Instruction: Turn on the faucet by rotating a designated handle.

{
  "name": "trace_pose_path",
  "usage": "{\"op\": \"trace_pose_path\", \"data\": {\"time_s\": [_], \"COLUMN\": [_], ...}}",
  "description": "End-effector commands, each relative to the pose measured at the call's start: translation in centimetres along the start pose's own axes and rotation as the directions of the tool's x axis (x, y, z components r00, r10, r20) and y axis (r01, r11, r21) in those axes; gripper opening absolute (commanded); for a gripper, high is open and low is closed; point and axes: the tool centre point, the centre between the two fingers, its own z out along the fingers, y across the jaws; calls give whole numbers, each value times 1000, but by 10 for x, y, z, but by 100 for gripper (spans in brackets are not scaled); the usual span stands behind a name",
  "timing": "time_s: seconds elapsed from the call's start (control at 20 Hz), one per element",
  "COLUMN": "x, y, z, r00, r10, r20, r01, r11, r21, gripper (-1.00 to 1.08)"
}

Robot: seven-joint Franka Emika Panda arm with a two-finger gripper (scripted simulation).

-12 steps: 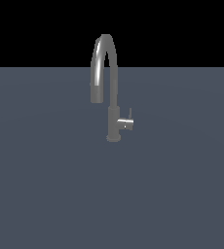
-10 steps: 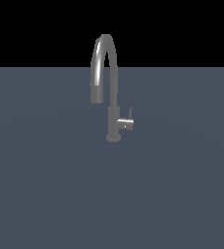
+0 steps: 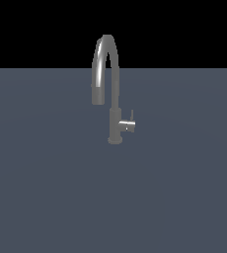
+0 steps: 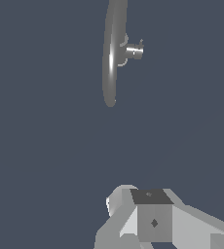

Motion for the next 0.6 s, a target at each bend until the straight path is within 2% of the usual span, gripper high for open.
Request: {"op": "trace_pose_path", "data": {"time_s": [0.0,0.3,0.55], "x": [7,34,64], "y": [0,-1,0], "z": [1,5,12], "r00": [1000,994,978], "r10": [19,83,150], "r20": [16,74,143], "r01": [-19,-89,-171], "r11": [1000,993,975], "r21": [18,80,144], "gripper": [-100,-100,-100]}}
